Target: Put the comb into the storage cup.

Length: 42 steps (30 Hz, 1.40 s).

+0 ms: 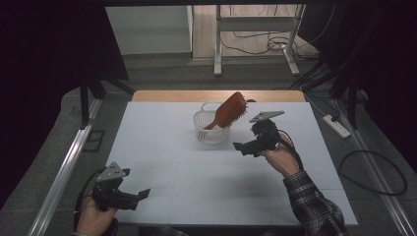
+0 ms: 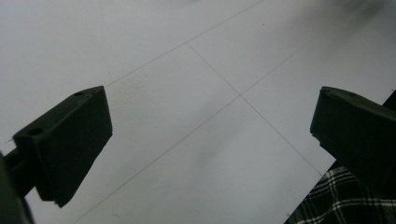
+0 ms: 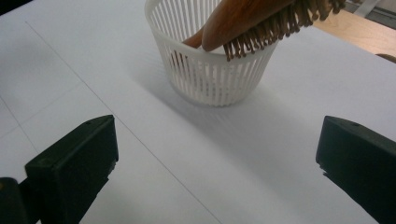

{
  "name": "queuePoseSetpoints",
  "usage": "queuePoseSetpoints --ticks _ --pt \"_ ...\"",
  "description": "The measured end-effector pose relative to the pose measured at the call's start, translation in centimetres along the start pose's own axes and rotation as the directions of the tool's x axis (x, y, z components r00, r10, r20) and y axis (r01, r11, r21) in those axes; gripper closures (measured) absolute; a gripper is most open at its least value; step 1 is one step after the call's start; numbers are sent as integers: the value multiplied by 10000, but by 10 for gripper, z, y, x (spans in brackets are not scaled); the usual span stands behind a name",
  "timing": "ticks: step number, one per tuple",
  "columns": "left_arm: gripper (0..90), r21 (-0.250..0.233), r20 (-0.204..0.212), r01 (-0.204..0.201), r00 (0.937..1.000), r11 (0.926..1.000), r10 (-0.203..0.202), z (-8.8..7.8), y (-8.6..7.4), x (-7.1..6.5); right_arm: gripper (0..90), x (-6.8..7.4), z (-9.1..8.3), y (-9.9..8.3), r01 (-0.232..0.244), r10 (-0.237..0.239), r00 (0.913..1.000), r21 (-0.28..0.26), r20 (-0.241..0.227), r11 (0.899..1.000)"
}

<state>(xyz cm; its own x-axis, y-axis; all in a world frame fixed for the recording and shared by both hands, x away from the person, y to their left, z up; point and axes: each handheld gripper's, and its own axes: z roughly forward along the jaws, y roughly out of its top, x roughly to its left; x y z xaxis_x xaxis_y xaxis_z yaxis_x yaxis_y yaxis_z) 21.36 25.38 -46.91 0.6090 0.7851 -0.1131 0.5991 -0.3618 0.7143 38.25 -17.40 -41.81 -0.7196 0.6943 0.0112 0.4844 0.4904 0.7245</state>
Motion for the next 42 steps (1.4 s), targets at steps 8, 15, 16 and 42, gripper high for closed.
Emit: queuePoseSetpoints --ticks 8,15,16,42 --pt "1 19 118 51 9999 10000 -51 1 0 1 0 0 -4 -6 -148 143 9995 -187 -264 9997" --pt "1 56 154 19 9999 10000 -20 1 0 1 0 0 -9 -13 -246 235 9987 -243 -443 9994" --pt "2 55 160 27 9999 10000 -28 1 0 1 0 1 -9 -13 -236 225 9988 -244 -437 9994" --pt "3 57 197 9 9998 10000 -10 1 0 1 0 3 -34 -37 -621 584 9938 -361 -951 9974"
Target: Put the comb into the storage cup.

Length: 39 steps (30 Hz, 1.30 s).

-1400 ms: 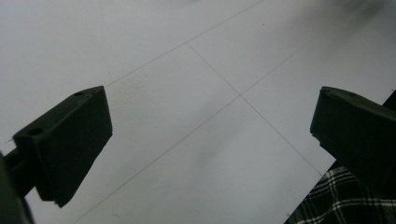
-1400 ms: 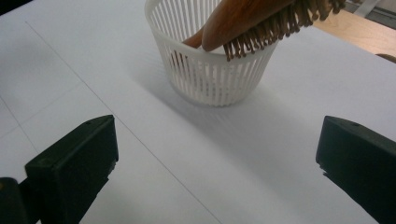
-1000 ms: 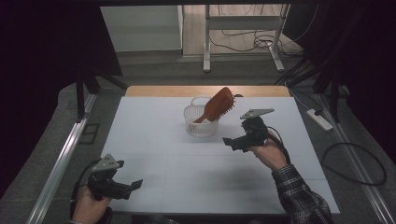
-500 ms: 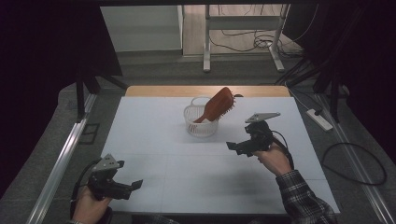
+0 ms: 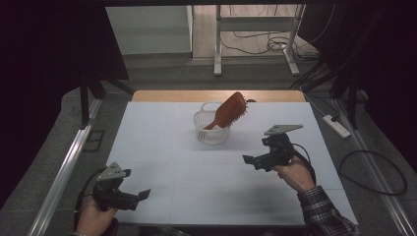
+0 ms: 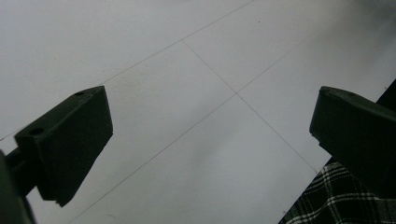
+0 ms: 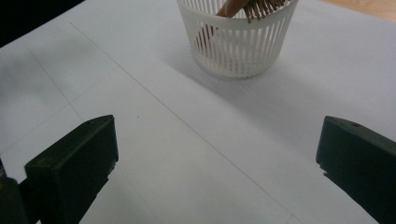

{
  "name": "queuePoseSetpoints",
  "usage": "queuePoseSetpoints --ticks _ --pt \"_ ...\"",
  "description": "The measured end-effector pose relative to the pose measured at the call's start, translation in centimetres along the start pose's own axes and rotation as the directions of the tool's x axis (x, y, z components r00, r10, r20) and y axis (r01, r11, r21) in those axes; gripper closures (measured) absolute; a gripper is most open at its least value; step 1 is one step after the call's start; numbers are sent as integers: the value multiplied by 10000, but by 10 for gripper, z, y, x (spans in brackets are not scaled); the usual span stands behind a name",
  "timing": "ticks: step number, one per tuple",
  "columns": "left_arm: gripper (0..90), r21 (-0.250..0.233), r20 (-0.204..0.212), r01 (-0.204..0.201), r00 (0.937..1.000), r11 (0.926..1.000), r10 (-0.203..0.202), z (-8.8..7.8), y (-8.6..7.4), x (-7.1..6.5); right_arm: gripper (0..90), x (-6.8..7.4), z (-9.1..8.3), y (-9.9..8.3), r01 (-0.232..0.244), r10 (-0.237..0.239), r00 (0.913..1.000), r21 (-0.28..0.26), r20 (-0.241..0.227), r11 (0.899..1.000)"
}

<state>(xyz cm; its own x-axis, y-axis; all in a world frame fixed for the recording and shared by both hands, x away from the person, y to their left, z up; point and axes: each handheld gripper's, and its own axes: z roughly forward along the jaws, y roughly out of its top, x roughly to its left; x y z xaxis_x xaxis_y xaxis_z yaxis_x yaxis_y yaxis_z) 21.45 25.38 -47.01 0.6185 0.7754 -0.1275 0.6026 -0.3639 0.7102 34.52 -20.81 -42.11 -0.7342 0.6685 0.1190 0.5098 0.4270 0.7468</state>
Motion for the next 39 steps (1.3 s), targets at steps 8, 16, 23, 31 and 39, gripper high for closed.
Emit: queuePoseSetpoints --ticks 8,16,23,31,39 --pt "3 -11 -9 -10 10000 10000 10 0 0 0 0 3 -8 -6 -106 111 9991 -117 409 9999" --pt "3 -30 -10 -24 10000 10000 24 0 0 0 0 3 -16 -13 -240 230 9971 128 723 9996" --pt "3 -26 -9 -26 10000 10000 26 0 0 0 0 2 -25 -20 -234 230 9966 47 788 9997" --pt "3 -62 6 -2 10000 10000 2 -1 -1 0 0 -1 -32 -31 -175 155 9947 198 1012 9996" --pt "2 -98 6 21 10000 9999 -21 -1 -1 0 0 -2 -43 -44 -179 153 9928 207 1192 9996"
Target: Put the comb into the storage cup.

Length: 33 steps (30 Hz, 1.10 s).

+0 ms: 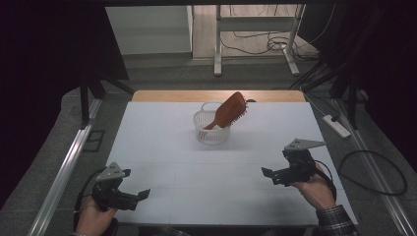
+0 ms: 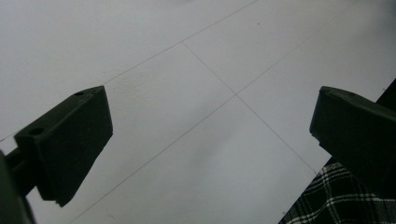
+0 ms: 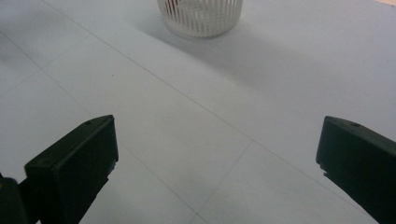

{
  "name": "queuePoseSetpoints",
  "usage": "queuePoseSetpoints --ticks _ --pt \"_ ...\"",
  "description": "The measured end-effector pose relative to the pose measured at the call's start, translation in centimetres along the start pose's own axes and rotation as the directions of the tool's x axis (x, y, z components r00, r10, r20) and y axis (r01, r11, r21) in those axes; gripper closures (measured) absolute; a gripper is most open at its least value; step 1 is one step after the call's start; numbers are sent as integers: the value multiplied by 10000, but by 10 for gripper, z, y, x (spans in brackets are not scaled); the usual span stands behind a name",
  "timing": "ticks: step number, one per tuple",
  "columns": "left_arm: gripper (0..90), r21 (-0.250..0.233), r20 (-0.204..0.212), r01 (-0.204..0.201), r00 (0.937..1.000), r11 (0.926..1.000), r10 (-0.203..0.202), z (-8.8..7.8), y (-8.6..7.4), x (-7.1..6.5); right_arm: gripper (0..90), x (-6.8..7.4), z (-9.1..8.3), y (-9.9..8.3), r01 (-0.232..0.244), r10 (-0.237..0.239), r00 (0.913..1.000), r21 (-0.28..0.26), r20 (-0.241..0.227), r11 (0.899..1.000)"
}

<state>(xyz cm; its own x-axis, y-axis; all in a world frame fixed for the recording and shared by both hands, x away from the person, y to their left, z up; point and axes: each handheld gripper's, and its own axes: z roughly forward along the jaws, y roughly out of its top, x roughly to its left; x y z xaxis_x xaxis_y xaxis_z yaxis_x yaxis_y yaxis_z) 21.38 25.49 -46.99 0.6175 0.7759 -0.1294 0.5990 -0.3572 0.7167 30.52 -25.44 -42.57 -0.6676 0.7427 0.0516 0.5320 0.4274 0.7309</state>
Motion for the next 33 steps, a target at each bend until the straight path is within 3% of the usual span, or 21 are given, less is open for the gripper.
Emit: queuePoseSetpoints --ticks 18,33 --pt "1 -182 66 75 10000 9998 -73 -2 -1 1 0 -5 -17 -27 -33 11 9986 404 532 9992" --pt "1 -320 133 100 9999 9994 -96 -3 -2 2 0 -8 -26 -43 -366 317 9962 592 809 9976"
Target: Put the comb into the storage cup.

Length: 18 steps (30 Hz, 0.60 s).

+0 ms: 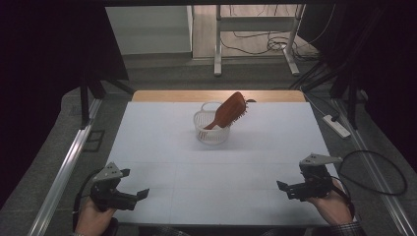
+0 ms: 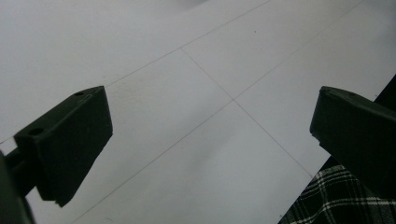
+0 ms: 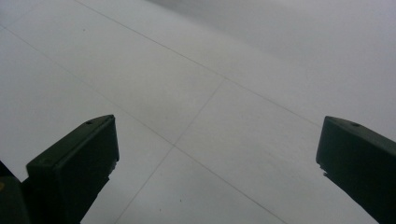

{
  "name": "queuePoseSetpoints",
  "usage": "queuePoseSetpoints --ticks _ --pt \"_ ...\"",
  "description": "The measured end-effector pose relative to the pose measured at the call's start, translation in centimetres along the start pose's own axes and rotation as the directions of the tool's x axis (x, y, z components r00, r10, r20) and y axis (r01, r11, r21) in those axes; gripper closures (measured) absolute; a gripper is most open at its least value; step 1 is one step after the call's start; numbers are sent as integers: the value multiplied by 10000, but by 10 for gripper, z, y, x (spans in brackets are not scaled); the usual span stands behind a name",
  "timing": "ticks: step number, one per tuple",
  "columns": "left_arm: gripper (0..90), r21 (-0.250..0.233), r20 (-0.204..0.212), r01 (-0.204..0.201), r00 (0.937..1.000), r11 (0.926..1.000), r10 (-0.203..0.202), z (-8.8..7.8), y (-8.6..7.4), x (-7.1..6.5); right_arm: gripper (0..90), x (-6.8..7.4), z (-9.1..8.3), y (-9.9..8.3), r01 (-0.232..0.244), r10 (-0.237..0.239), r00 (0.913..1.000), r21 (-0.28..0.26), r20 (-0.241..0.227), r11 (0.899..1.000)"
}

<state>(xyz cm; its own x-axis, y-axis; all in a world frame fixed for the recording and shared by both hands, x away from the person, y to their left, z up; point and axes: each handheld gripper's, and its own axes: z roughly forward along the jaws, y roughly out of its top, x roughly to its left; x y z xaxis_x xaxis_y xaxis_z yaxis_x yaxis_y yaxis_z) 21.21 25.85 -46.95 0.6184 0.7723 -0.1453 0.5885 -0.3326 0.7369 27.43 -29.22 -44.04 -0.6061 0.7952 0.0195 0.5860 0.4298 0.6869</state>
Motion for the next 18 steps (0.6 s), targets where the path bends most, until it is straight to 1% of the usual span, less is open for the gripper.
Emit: queuePoseSetpoints --ticks 8,13,18 --pt "1 -41 13 31 10000 10000 -31 0 0 0 0 -2 -4 -9 -313 311 9994 107 162 9995" --pt "1 -80 54 0 10000 10000 0 -1 -1 0 0 -3 -7 -14 -402 397 9987 167 314 9991" --pt "1 -222 121 42 9999 9997 -40 -2 -2 1 0 -3 -9 -19 -469 456 9980 298 440 9985"
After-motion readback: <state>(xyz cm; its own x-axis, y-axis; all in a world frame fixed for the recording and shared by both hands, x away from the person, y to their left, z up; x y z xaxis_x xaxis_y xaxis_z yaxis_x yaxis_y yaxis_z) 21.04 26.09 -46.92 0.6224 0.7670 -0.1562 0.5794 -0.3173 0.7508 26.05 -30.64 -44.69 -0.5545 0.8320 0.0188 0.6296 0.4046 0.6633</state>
